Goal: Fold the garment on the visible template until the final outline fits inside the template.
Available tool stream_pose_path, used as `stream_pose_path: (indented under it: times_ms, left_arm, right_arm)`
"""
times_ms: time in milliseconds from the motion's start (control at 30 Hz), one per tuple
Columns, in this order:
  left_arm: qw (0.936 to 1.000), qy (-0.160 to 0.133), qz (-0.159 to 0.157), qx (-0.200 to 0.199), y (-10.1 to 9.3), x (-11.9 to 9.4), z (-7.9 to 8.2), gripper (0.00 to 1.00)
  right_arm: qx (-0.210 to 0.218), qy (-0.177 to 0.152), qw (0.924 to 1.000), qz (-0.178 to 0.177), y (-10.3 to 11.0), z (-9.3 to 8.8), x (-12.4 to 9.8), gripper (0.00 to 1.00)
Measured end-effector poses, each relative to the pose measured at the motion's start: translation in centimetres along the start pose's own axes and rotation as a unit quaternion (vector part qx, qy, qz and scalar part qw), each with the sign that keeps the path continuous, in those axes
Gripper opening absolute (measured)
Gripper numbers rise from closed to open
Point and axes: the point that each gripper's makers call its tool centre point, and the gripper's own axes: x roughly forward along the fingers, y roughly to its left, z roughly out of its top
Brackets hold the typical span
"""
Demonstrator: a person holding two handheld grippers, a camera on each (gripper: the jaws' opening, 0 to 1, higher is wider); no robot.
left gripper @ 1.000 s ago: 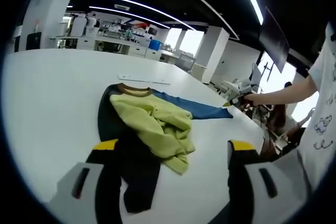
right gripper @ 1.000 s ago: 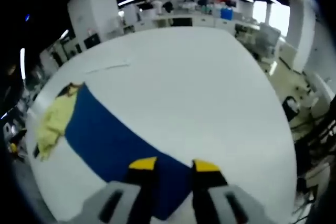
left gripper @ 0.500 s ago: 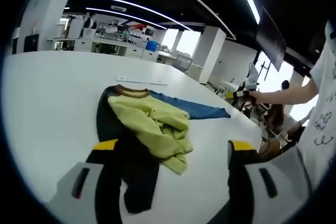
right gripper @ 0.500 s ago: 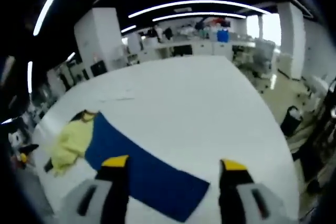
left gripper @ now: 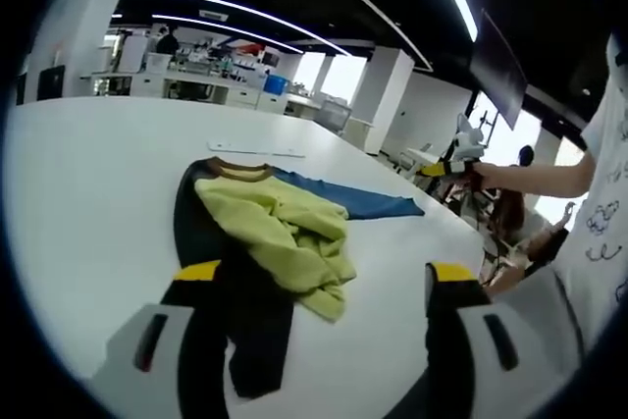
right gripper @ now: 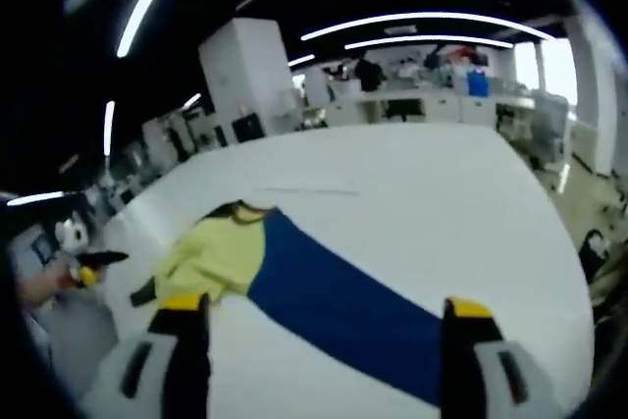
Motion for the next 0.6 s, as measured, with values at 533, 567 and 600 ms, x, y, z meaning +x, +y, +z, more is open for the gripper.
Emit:
stream_pose_path:
  times_ms: [533,567,600]
  left_arm:
    - [0.9999,0.013,0.003,0.011,1.7,-0.6,-0.8,0.80]
    - [0.9998,0.014,0.002,0.011,1.7,-0.6,-0.8,0.80]
    - [0.9998,0.014,0.002,0.011,1.7,-0.6,-0.9,0.80]
  right_arm:
    - [-0.059,0.014,0.9978,0.028,4.2,0.7,0.0,0.99]
    - [-0.061,0.016,0.9976,0.028,4.3,0.5,0.0,0.99]
    - [-0.063,0.018,0.9975,0.027,4.5,0.3,-0.1,0.99]
